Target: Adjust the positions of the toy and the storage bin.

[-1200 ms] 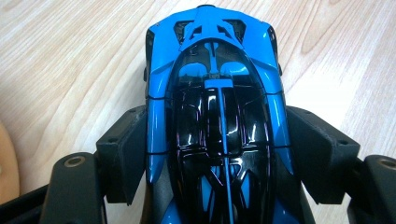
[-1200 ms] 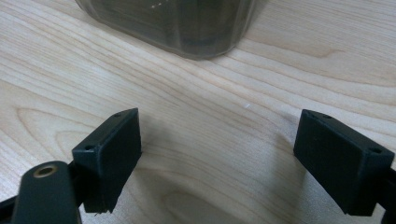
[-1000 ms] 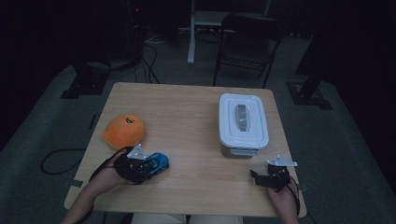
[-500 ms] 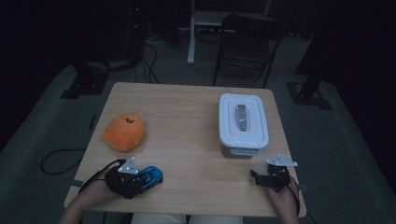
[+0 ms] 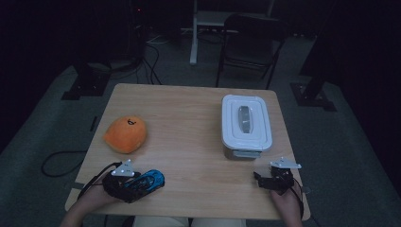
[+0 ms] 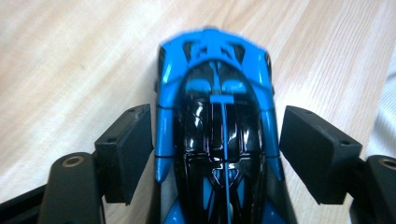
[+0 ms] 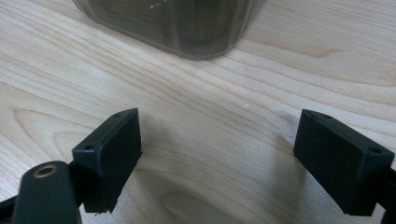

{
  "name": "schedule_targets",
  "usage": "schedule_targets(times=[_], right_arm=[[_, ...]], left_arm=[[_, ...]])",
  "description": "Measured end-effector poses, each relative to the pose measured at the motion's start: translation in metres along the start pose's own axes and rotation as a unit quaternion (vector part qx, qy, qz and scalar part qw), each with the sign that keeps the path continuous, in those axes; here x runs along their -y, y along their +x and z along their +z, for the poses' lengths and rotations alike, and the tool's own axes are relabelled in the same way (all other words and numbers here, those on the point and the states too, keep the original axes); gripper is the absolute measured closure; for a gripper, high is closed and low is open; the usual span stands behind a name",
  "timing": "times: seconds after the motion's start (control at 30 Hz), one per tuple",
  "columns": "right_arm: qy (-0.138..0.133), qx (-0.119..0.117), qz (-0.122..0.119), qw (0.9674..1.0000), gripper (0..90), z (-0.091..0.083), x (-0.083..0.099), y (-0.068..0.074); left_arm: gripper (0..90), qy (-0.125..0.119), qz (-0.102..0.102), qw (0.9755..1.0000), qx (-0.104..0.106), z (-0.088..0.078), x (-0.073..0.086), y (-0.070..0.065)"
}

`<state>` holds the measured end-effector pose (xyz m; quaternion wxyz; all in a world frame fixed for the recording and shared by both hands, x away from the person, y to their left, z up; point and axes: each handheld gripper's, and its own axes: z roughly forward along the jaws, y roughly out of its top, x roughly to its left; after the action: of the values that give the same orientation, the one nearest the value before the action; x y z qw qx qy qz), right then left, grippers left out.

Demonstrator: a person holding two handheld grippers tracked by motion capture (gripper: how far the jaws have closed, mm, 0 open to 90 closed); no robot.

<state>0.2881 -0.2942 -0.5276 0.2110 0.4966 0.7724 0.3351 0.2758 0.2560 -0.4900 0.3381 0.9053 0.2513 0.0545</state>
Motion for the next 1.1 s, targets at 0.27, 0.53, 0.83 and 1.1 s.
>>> schedule_targets(times=[0.27, 0.53, 0.83, 1.1], right_arm=[[0.0, 0.0, 0.001, 1.0, 14.5, 0.0, 0.0, 0.0], [0.0, 0.0, 0.0, 1.0, 14.5, 0.0, 0.0, 0.0], [0.0, 0.0, 0.001, 1.0, 14.5, 0.0, 0.0, 0.0], [0.0, 0.0, 0.0, 1.0, 14.6, 0.0, 0.0, 0.0]], left_arm=[[26.7, -0.025, -0.041, 0.997, -0.061, -0.018, 0.002, 0.021], [26.8, -0.054, -0.093, 0.9833, -0.147, -0.038, 0.003, 0.052], [22.8, -0.059, -0.108, 0.9712, -0.204, -0.049, -0.018, 0.076], [22.8, -0.07, -0.125, 0.9646, -0.221, -0.048, -0.027, 0.095]])
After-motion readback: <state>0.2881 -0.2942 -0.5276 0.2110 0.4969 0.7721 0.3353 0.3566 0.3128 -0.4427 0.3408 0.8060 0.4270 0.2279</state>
